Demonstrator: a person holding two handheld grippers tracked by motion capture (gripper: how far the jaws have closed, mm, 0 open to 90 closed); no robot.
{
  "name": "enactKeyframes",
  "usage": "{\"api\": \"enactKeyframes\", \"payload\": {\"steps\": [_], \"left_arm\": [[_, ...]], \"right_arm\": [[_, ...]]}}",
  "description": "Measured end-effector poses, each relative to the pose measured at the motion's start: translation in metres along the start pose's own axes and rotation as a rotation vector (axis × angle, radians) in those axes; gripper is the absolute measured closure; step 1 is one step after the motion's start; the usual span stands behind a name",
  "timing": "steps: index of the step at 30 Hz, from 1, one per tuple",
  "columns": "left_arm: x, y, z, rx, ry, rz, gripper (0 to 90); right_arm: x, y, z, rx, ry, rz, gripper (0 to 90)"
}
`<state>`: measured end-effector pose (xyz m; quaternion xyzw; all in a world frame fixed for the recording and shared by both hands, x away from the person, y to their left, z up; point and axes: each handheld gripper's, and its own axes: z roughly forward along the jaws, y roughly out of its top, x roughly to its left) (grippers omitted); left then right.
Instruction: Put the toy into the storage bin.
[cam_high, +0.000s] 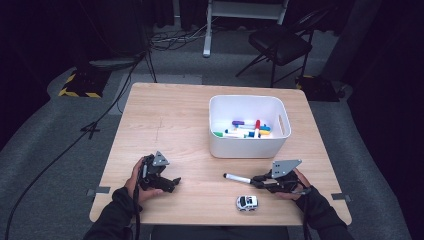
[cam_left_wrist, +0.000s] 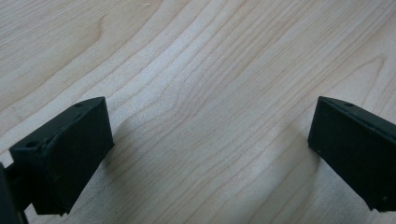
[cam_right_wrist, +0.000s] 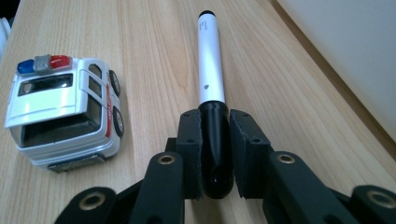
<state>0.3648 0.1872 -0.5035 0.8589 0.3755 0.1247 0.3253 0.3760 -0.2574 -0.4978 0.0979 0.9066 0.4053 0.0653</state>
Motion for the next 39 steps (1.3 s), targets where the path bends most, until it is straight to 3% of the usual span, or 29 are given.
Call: {"api": "enactKeyframes", "payload": {"steps": [8, 22, 29, 39], "left_arm": [[0.000, 0.000, 0.000, 0.000, -0.001, -0.001, 0.2], [0.001, 0.001, 0.000, -0.002, 0.010, 0.005, 0.2], [0.001, 0.001, 0.000, -0.002, 0.011, 0.005, 0.1], [0.001, 0.001, 0.001, -0.001, 0.008, 0.007, 0.2]], "right_arm": [[0.004, 0.007, -0.004, -0.015, -0.016, 0.009, 75.2], [0.007, 0.026, -0.023, -0.088, -0.057, -0.041, 75.2], [0.008, 0.046, -0.046, -0.122, -0.077, -0.082, 75.2], [-0.001, 0.078, -0.092, -0.166, -0.131, -0.118, 75.3]]}}
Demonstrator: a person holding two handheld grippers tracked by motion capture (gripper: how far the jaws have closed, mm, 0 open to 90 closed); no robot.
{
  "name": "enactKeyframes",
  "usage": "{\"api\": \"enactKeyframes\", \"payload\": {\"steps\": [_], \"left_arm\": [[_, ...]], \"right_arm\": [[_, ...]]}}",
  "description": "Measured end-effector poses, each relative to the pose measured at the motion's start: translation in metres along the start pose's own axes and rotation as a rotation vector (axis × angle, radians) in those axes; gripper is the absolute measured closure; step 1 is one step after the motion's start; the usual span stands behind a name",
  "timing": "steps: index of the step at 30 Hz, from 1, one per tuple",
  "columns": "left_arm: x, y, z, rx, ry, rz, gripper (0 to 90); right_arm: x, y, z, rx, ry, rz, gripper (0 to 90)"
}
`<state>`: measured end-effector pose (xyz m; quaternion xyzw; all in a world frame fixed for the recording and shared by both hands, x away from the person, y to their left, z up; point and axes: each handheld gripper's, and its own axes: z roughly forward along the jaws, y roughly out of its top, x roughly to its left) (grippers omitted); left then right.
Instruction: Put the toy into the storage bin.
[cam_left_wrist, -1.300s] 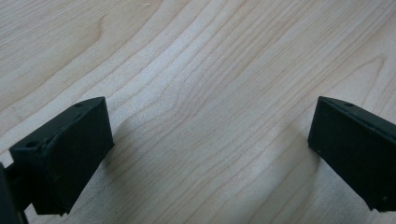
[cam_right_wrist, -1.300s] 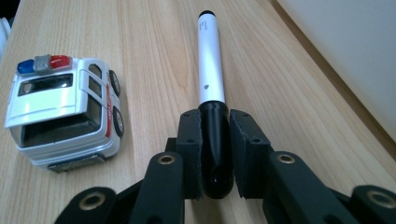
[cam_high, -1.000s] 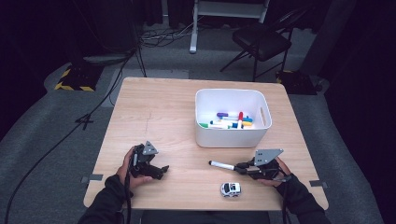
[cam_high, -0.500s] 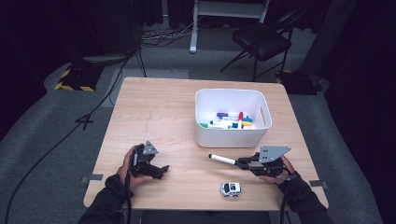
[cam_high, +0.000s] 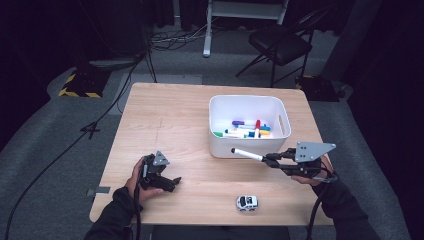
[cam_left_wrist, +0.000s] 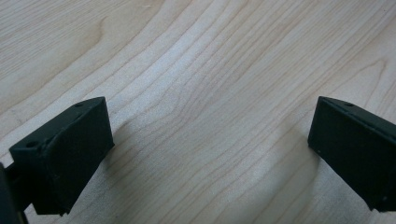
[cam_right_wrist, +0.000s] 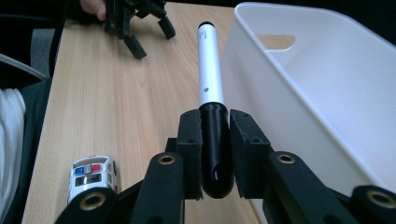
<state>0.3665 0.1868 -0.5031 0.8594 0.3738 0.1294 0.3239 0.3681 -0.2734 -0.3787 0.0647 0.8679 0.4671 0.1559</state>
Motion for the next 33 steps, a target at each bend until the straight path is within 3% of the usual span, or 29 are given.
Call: {"api": "enactKeyframes", "payload": {"steps": [7, 15, 28, 33], "left_arm": [[0.000, 0.000, 0.000, 0.000, 0.000, 0.000, 0.1], [0.000, 0.000, 0.000, 0.000, 0.000, 0.000, 0.1], [0.000, 0.000, 0.000, 0.000, 0.000, 0.000, 0.2], [0.000, 0.000, 0.000, 0.000, 0.000, 0.000, 0.1]], "right_arm": [[-0.015, 0.024, -0.018, -0.011, -0.035, -0.029, 75.2], [-0.036, 0.043, -0.022, -0.016, -0.061, -0.036, 75.2], [-0.075, 0.046, 0.002, 0.057, -0.093, 0.023, 75.2], [-0.087, 0.044, 0.014, 0.115, -0.094, 0.041, 75.2]]}}
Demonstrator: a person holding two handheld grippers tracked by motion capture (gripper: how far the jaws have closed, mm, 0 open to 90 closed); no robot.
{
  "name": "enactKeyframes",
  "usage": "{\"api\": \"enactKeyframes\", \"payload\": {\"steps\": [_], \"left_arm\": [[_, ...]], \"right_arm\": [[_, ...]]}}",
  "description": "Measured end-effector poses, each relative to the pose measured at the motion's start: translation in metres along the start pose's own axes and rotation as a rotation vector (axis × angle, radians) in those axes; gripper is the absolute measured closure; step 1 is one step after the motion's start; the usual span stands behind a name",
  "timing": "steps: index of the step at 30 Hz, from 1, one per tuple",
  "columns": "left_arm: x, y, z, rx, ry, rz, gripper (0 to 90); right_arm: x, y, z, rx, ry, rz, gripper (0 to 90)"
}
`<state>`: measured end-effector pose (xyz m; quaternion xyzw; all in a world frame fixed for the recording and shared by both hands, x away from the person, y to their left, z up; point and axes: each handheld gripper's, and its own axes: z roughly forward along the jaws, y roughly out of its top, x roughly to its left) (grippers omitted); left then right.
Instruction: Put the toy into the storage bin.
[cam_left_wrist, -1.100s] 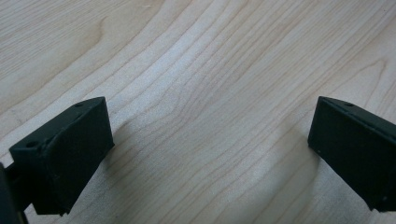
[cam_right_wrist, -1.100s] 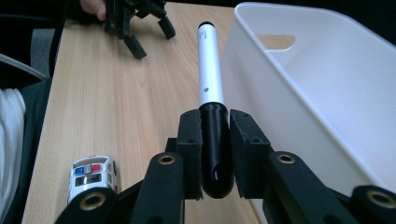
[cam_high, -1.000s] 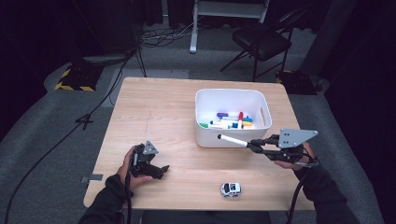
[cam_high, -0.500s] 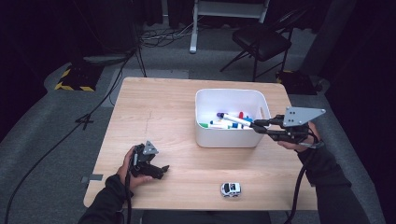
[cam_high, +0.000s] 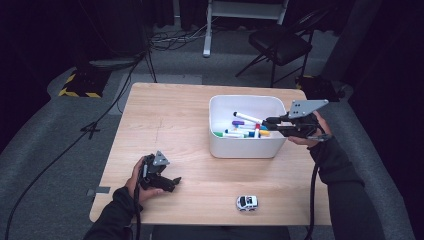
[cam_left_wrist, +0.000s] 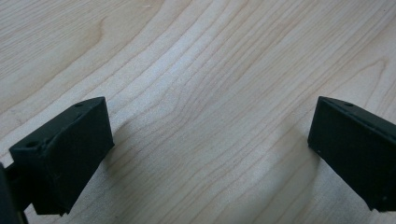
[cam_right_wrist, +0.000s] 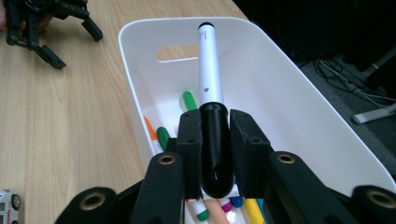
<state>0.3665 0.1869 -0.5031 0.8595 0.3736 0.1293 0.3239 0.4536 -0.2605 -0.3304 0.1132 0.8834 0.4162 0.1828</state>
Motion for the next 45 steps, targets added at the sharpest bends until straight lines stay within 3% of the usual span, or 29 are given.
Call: {"api": "enactKeyframes", "payload": {"steps": [10, 16, 24, 33, 41, 45], "left_arm": [[0.000, 0.000, 0.000, 0.000, 0.000, 0.000, 0.1], [0.000, 0.000, 0.000, 0.001, -0.001, 0.003, 0.2], [0.000, 0.000, 0.000, 0.000, 0.000, 0.003, 0.2], [0.000, 0.000, 0.000, 0.001, -0.001, 0.003, 0.2], [0.000, 0.000, 0.000, 0.001, -0.001, 0.003, 0.2], [0.000, 0.000, 0.000, 0.001, -0.001, 0.003, 0.1]], "right_arm": [[-0.019, -0.011, 0.017, 0.106, 0.015, 0.057, 75.2], [-0.022, -0.022, 0.018, 0.187, 0.021, 0.059, 75.2], [-0.026, -0.028, 0.014, 0.244, 0.004, 0.073, 75.1], [-0.022, -0.030, 0.008, 0.257, -0.023, 0.089, 71.8], [-0.017, -0.029, 0.001, 0.202, -0.046, 0.096, 66.7], [-0.009, -0.025, -0.008, 0.145, -0.049, 0.090, 63.3]]}}
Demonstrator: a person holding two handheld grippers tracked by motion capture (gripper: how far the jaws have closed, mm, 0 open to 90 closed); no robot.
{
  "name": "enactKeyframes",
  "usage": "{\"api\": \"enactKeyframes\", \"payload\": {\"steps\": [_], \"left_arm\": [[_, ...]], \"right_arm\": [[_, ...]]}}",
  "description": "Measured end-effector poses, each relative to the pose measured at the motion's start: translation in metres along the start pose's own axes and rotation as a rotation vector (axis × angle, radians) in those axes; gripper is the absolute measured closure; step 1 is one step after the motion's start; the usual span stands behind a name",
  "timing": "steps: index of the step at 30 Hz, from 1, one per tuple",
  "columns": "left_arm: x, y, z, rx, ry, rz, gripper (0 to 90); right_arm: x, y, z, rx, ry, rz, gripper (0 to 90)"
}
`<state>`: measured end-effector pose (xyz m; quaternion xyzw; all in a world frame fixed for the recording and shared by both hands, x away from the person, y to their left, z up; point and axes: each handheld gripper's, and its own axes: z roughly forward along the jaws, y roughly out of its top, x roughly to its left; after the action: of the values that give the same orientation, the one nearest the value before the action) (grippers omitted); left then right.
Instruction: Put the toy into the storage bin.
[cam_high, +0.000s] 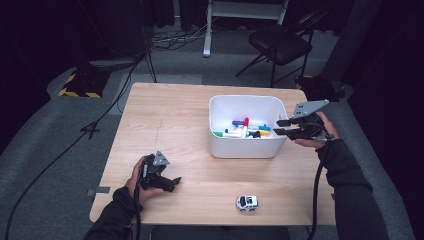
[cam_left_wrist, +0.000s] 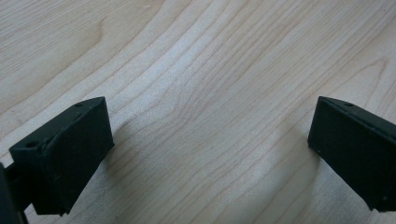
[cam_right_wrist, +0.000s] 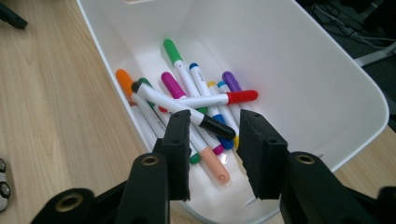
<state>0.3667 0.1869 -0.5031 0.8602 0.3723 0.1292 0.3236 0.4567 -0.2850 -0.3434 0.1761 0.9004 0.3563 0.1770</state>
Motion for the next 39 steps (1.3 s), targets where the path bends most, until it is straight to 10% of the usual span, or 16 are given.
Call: {"api": "enactKeyframes", "payload": {"steps": [14, 21, 39], "left_arm": [[0.000, 0.000, 0.000, 0.001, 0.000, 0.001, 0.2], [0.000, 0.000, 0.000, 0.000, 0.001, 0.000, 0.2], [0.000, 0.000, 0.000, 0.001, 0.000, 0.000, 0.2]], "right_arm": [[0.056, -0.015, -0.025, -0.162, 0.023, -0.059, 42.6], [0.087, -0.038, -0.010, -0.176, 0.048, -0.039, 33.2], [0.164, -0.094, 0.043, -0.159, 0.291, -0.027, 27.3]]}}
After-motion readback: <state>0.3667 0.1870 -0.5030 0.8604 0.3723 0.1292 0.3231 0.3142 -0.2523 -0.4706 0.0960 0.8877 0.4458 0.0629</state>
